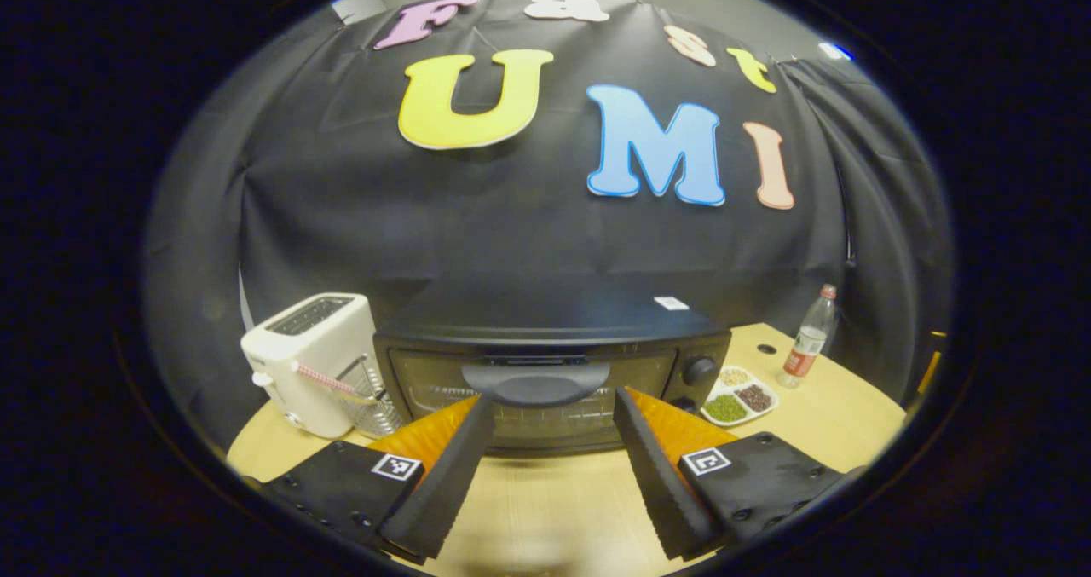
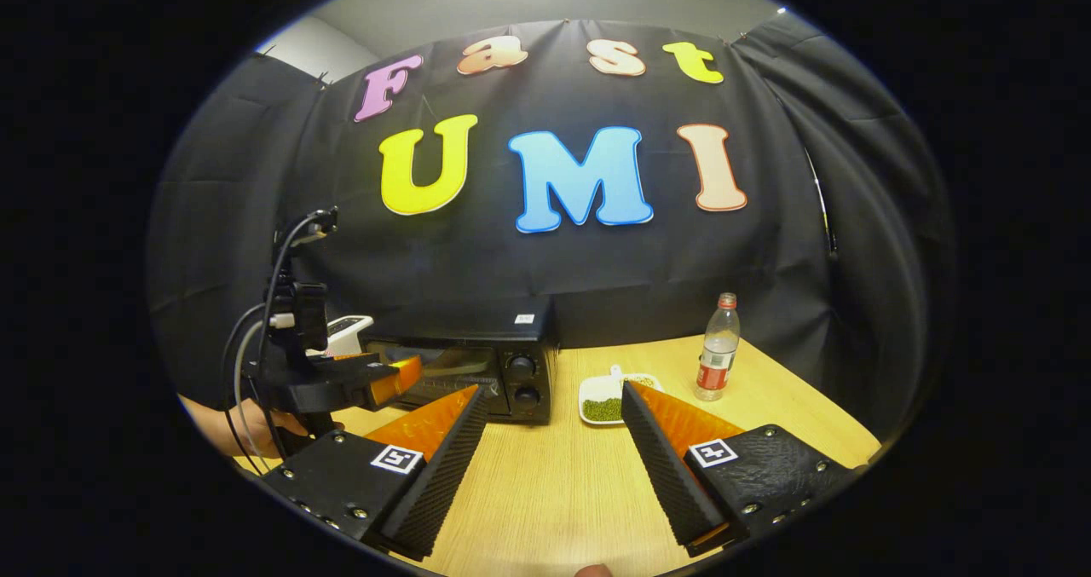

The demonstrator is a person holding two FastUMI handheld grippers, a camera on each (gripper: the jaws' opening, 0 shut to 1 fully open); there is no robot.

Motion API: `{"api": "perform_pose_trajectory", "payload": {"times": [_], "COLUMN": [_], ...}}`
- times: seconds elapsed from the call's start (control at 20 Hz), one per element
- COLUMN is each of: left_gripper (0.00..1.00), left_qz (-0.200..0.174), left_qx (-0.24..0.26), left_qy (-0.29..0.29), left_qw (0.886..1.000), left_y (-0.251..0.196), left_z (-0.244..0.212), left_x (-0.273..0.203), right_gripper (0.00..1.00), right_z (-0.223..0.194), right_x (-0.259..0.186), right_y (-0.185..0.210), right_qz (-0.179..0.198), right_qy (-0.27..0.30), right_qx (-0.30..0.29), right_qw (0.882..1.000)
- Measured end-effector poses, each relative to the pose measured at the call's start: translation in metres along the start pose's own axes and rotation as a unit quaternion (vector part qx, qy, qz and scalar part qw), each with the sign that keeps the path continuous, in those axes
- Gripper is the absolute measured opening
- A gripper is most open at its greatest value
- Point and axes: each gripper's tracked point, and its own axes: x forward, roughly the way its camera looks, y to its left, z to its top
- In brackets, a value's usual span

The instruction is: Open the electric oven with the left hand, put the food in, and close the electric oven.

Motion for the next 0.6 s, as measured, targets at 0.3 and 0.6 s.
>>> {"api": "perform_pose_trajectory", "payload": {"times": [0.3, 0.6], "left_gripper": [0.95, 0.99], "left_qz": [0.011, 0.031], "left_qx": [-0.01, 0.011], "left_qy": [-0.076, -0.119], "left_qw": [0.997, 0.992], "left_y": [-0.037, -0.073], "left_z": [0.078, 0.112], "left_x": [-0.094, -0.199], "right_gripper": [0.98, 0.98], "right_z": [0.039, 0.057], "right_x": [-0.032, -0.075], "right_y": [-0.042, -0.078], "right_qz": [-0.01, -0.004], "right_qy": [-0.034, -0.069], "right_qx": [0.008, -0.024], "right_qw": [0.999, 0.997]}}
